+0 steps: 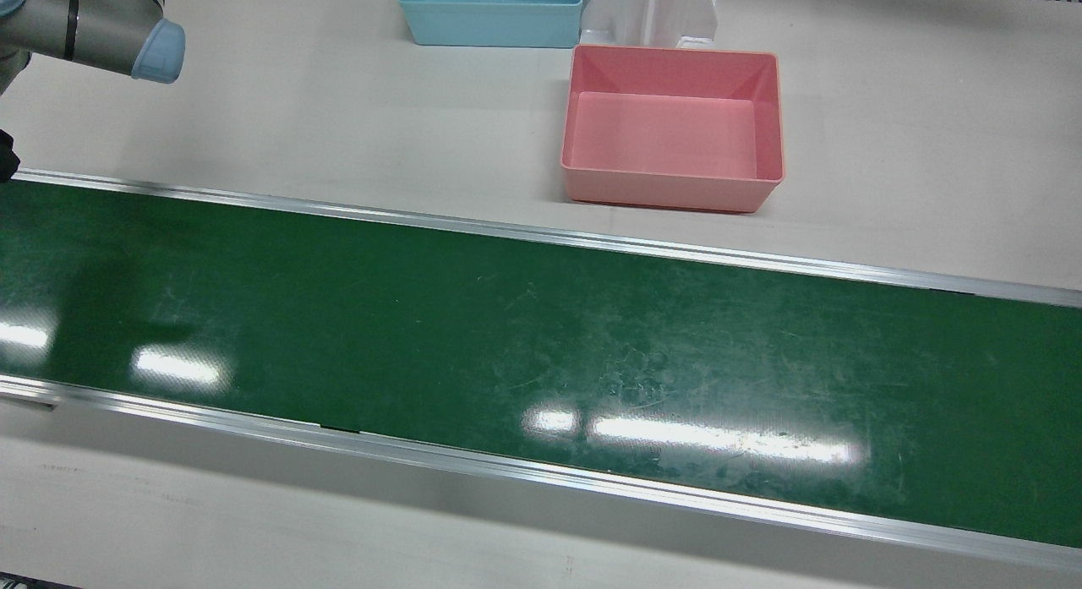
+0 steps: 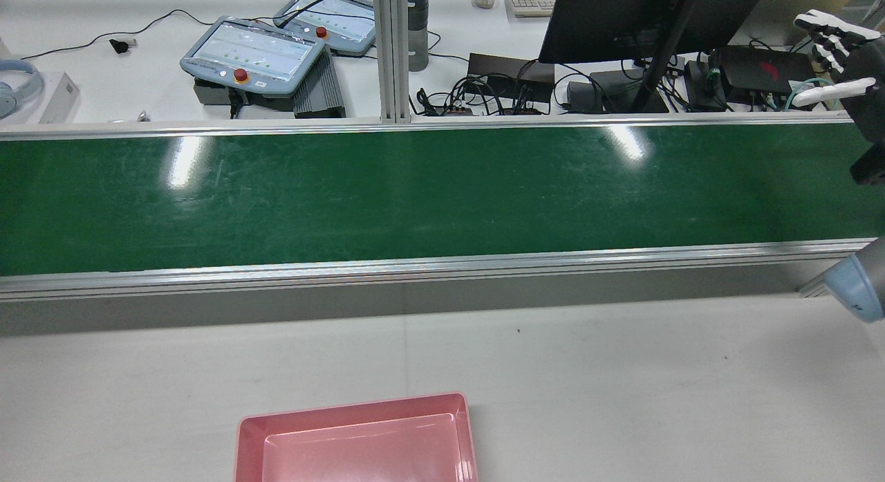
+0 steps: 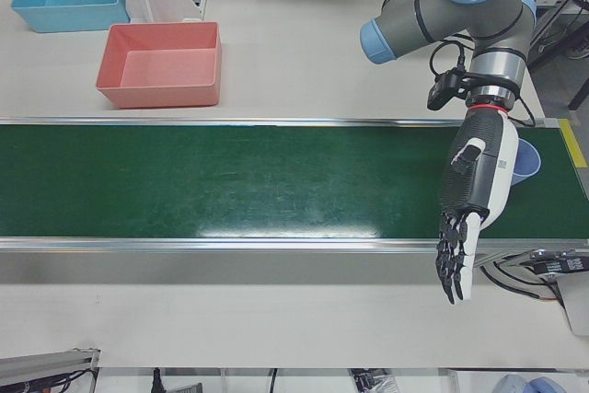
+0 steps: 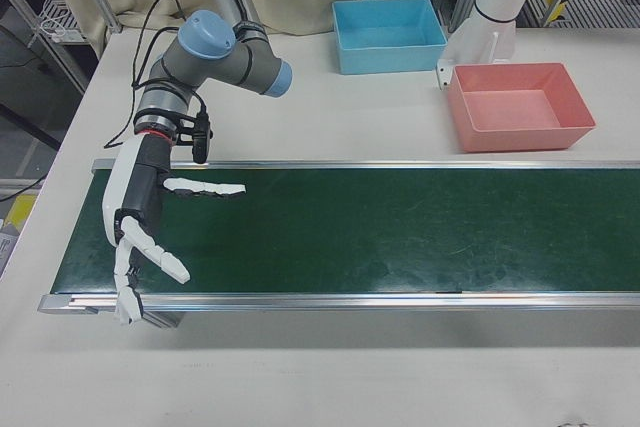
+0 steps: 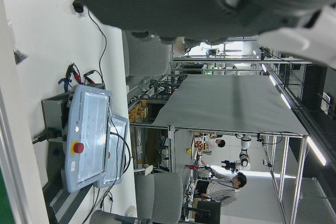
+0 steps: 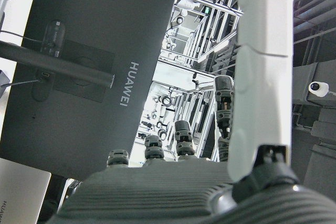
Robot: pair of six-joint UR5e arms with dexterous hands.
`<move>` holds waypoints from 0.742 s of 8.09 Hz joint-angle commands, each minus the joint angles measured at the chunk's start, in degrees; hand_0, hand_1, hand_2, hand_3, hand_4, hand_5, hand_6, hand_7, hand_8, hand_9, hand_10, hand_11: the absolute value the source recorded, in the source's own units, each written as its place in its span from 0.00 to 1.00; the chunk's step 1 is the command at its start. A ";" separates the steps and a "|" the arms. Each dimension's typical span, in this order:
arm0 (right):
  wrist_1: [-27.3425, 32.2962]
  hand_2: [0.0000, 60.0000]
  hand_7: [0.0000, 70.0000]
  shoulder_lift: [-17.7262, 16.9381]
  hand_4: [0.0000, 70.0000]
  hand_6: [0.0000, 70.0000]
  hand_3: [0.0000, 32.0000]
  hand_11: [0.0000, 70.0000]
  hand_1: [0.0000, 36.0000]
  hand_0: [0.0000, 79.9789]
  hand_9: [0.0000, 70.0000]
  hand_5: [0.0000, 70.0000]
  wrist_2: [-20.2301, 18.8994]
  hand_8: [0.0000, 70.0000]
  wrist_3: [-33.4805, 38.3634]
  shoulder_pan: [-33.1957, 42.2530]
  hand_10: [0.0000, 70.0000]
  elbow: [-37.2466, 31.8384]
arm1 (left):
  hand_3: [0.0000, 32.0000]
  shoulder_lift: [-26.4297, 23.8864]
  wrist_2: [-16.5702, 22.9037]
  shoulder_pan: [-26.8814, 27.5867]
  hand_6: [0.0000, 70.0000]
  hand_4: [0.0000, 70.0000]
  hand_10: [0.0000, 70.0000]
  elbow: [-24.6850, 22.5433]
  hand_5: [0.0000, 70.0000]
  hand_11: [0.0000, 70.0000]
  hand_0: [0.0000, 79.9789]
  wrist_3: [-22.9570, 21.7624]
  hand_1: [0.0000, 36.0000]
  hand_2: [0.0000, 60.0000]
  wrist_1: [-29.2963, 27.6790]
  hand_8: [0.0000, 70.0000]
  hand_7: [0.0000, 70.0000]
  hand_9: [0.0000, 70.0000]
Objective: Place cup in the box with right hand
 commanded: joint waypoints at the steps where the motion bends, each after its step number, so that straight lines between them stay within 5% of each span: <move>1: -0.16 0.00 0.31 0.76 0.33 0.10 0.00 0.05 0.41 0.90 0.14 0.10 -0.40 0.06 0.23 0.49 0.01 0.10 | 0.00 0.00 0.00 0.00 0.00 0.00 0.00 0.01 0.00 0.00 0.00 0.00 0.00 0.00 -0.08 0.00 0.00 0.00; 6: -0.08 0.00 0.31 0.24 0.30 0.10 0.00 0.05 0.44 0.88 0.14 0.10 -0.49 0.06 0.23 0.67 0.01 0.45 | 0.00 0.00 0.00 0.00 0.00 0.00 0.00 0.01 0.00 0.00 0.00 0.00 0.00 0.00 -0.08 0.00 0.00 0.00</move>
